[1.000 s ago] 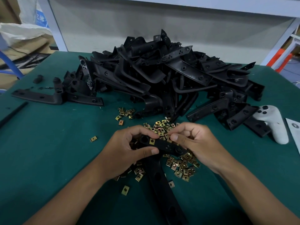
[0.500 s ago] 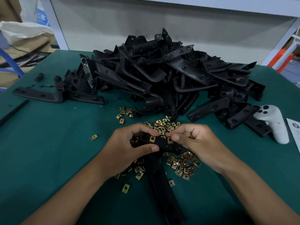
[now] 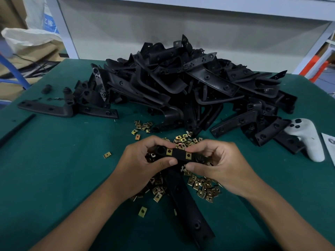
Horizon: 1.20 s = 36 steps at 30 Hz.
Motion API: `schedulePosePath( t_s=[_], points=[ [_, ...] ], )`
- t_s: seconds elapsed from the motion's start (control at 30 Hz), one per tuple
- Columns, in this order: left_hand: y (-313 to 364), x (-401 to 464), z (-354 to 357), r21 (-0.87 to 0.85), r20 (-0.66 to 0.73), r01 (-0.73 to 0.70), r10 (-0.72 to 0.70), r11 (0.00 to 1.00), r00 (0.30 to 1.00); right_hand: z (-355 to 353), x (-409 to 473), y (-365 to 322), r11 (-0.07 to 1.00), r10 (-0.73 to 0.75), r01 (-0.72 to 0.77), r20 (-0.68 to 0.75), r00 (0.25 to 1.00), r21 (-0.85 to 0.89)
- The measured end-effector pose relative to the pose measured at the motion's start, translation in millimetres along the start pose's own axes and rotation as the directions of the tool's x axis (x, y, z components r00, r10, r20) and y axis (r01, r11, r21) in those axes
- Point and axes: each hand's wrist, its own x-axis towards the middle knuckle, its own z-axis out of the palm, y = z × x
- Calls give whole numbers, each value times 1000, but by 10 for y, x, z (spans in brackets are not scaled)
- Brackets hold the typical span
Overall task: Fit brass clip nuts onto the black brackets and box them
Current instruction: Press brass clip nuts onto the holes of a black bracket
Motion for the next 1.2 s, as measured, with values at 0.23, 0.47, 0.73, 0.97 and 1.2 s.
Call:
schedulePosePath(
  t_s=[0.23, 0.47, 0.73, 0.97, 1.2],
  points=[
    [18, -9, 13, 10, -20, -50, 51, 999, 999, 2, -23, -16, 991, -91, 85, -54, 994, -104],
    [117, -58, 66, 44, -107, -152, 155, 987, 982, -45, -79, -246, 977, -113, 96, -80, 990, -192],
    [738, -117, 776, -19, 19, -370, 371, 929, 929, -388, -1118, -791, 903, -294, 135, -357, 887, -409],
    [1109, -401, 2250, -197, 367, -405, 450, 893, 814, -654, -2879, -996, 795, -298, -227, -689, 661, -562],
    [1339, -881, 3345, -369, 545, -372, 523, 852, 655, -639, -4082, -983, 774, -213, -476, -880, 425, -417]
  ],
)
